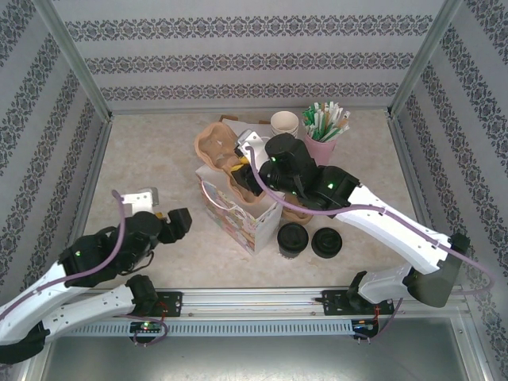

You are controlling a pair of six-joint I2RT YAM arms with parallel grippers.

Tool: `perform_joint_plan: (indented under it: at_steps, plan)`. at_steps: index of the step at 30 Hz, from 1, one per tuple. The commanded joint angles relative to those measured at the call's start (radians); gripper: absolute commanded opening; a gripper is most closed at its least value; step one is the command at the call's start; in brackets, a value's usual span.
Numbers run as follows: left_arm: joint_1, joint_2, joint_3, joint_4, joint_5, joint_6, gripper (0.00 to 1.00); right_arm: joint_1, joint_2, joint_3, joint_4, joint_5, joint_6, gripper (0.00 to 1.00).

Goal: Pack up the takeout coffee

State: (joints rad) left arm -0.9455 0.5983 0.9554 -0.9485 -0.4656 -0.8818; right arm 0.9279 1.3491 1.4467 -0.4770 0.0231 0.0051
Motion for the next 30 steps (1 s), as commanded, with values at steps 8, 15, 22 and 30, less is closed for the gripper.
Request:
perform_joint_plan:
  at_steps: [8,15,22,30]
  plan:
    - [0.328,0.197,0.157,0.052,0.322,0.294,0.82,0.017,-0.043,-0.088,0.056,0.071,0.029,0.26]
    - [0.518,0.335,0.289,0.139,0.572,0.392,0.81,0.026,-0.088,-0.127,0.008,0.101,0.044,0.25]
    - [0.589,0.469,0.39,0.149,0.7,0.457,0.76,0.028,-0.108,-0.14,0.0,0.104,0.055,0.25]
    - [0.654,0.587,0.502,0.094,0.797,0.565,0.69,0.029,-0.104,-0.137,-0.003,0.099,0.056,0.25]
